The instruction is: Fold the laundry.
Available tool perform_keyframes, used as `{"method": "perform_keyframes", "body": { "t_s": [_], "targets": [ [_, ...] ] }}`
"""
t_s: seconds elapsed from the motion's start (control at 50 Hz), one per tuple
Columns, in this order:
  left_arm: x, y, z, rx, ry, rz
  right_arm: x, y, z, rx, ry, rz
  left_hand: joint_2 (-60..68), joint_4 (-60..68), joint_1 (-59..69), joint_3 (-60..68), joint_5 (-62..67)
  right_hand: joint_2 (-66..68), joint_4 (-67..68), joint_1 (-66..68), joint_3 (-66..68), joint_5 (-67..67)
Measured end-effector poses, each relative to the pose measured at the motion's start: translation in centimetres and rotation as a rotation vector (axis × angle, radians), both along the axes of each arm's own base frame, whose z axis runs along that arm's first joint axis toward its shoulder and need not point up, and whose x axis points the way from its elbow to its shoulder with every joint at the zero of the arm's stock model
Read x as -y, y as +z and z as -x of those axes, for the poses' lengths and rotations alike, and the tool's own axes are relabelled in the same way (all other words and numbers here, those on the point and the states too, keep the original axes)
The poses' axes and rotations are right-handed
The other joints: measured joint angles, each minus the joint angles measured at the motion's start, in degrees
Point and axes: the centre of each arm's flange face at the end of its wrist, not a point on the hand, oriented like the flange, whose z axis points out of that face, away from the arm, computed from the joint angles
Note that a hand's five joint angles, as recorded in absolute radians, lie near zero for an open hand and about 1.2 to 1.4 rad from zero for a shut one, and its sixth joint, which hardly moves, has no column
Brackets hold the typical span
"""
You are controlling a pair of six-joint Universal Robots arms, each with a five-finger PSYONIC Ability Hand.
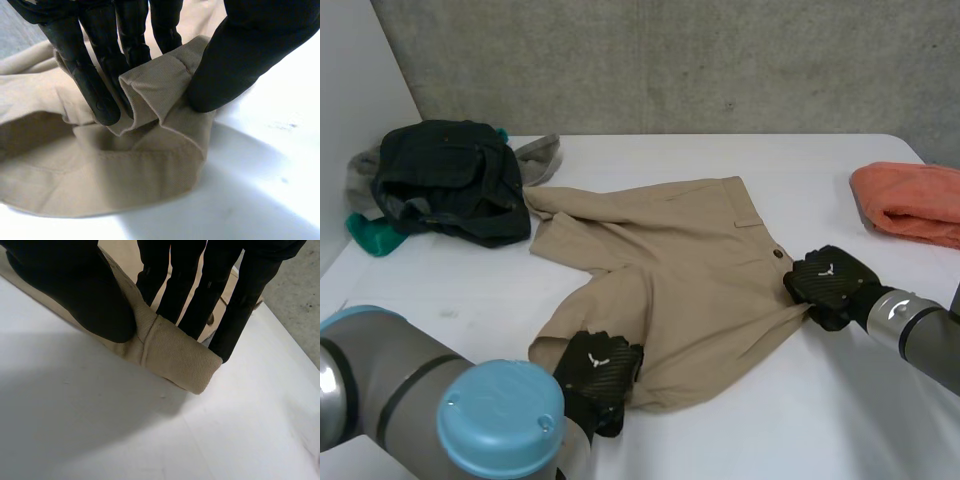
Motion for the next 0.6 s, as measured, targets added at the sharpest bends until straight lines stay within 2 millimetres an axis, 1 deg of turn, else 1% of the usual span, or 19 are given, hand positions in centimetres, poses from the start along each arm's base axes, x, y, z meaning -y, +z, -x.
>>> {"method": "perform_keyframes", "body": {
  "t_s": [0.06, 0.08, 0.1, 0.12, 0.16, 0.2, 0.24, 0.26, 0.32, 0.36, 0.4, 0.44, 0.46, 0.48, 0.5, 0.52, 0.54, 0.56, 0.6],
  "targets": [
    [0.1, 1.2, -0.1, -0.023, 0.007, 0.025, 0.0, 0.6, 0.2, -0.009, -0.019, 0.010, 0.0, 0.0, 0.0, 0.0, 0.0, 0.0, 0.0, 0.0, 0.0, 0.0],
    [0.0, 1.8, -0.2, -0.037, 0.008, 0.041, 0.0, 0.8, 0.3, -0.013, -0.026, 0.012, 0.0, 0.0, 0.0, 0.0, 0.0, 0.0, 0.0, 0.0, 0.0, 0.0],
    [0.0, 2.9, -0.3, -0.057, 0.009, 0.066, -0.2, 1.5, 0.5, -0.027, -0.046, 0.015, 0.0, 0.0, 0.0, 0.0, 0.0, 0.0, 0.1, 0.0, 0.0, 0.0],
    [-0.1, 3.4, -0.4, -0.065, 0.009, 0.076, -0.3, 1.8, 0.6, -0.032, -0.053, 0.016, 0.0, 0.0, 0.0, 0.0, 0.0, 0.0, 0.1, 0.0, 0.0, 0.0],
    [-0.2, 5.0, -0.7, -0.089, 0.007, 0.119, -0.7, 2.9, 0.9, -0.048, -0.074, 0.015, 0.0, 0.0, 0.0, 0.0, 0.0, 0.0, 0.1, 0.0, 0.0, 0.0],
    [-0.4, 7.0, -1.1, -0.113, 0.003, 0.173, -1.3, 4.6, 1.1, -0.061, -0.091, 0.016, 0.0, 0.0, 0.0, 0.0, 0.0, 0.0, 0.1, 0.0, 0.0, 0.0],
    [-0.6, 9.2, -1.7, -0.140, 0.000, 0.241, -2.4, 7.6, 1.3, -0.070, -0.107, 0.039, 0.0, 0.0, 0.0, 0.0, 0.0, 0.0, 0.1, 0.0, 0.0, 0.0],
    [-0.7, 10.0, -1.9, -0.148, 0.000, 0.265, -2.7, 8.5, 1.4, -0.070, -0.111, 0.049, 0.0, 0.0, 0.0, 0.0, 0.0, 0.0, 0.1, 0.0, 0.0, 0.0],
    [-0.7, 13.0, -2.8, -0.183, 0.008, 0.364, -4.3, 12.8, 1.5, -0.064, -0.125, 0.117, 0.0, 0.0, 0.0, 0.0, 0.0, 0.0, 0.1, 0.0, 0.2, 0.0],
    [-0.7, 14.2, -3.2, -0.196, 0.015, 0.405, -5.2, 14.8, 1.6, -0.058, -0.132, 0.154, 0.0, 0.0, 0.0, 0.0, 0.0, 0.0, 0.1, 0.0, 0.3, 0.1],
    [-0.4, 15.5, -3.8, -0.210, 0.027, 0.451, -6.4, 17.3, 1.7, -0.045, -0.139, 0.201, 0.0, 0.2, 0.0, 0.0, 0.0, 0.0, 0.1, 0.0, 0.3, 0.1],
    [0.1, 16.1, -4.2, -0.213, 0.039, 0.474, -7.2, 18.7, 1.7, -0.036, -0.143, 0.222, 0.0, 0.2, 0.0, 0.0, 0.0, 0.0, 0.1, 0.9, 0.3, 0.3],
    [0.4, 16.2, -4.3, -0.211, 0.043, 0.479, -7.5, 19.1, 1.8, -0.033, -0.144, 0.227, 0.0, 0.2, 0.0, 0.0, 0.0, 0.0, 0.1, 1.1, 0.3, 0.3],
    [0.4, 16.2, -4.3, -0.211, 0.043, 0.479, -7.5, 19.1, 1.8, -0.033, -0.144, 0.227, 0.0, 0.2, 0.0, 0.0, 0.0, 0.0, 0.1, 1.1, 0.3, 0.3],
    [1.4, 16.0, -4.7, -0.197, 0.055, 0.478, -8.0, 19.7, 1.8, -0.027, -0.148, 0.228, 0.1, 0.2, 0.0, 0.3, 0.0, 0.0, 0.1, 1.1, 0.3, 0.3],
    [2.0, 15.8, -4.9, -0.187, 0.060, 0.471, -8.0, 19.7, 1.8, -0.028, -0.152, 0.220, 0.1, 0.2, 0.0, 0.5, 0.0, 0.0, 0.1, 1.1, 0.3, 0.3],
    [2.2, 15.6, -4.9, -0.184, 0.060, 0.468, -7.9, 19.7, 1.8, -0.028, -0.152, 0.216, 0.1, 0.2, 0.0, 0.5, 0.0, 0.0, 0.1, 1.1, 0.3, 0.3],
    [3.4, 14.7, -4.9, -0.162, 0.058, 0.440, -7.5, 19.1, 1.8, -0.033, -0.155, 0.187, 0.1, 0.2, 0.0, 0.5, 0.1, 0.0, 0.1, 1.1, 0.3, 0.3],
    [4.8, 13.4, -4.8, -0.141, 0.041, 0.399, -6.6, 18.0, 1.7, -0.044, -0.161, 0.141, 0.2, 0.3, 0.0, 0.5, 0.2, 0.0, 0.1, 1.1, 0.3, 0.3]
  ]
}}
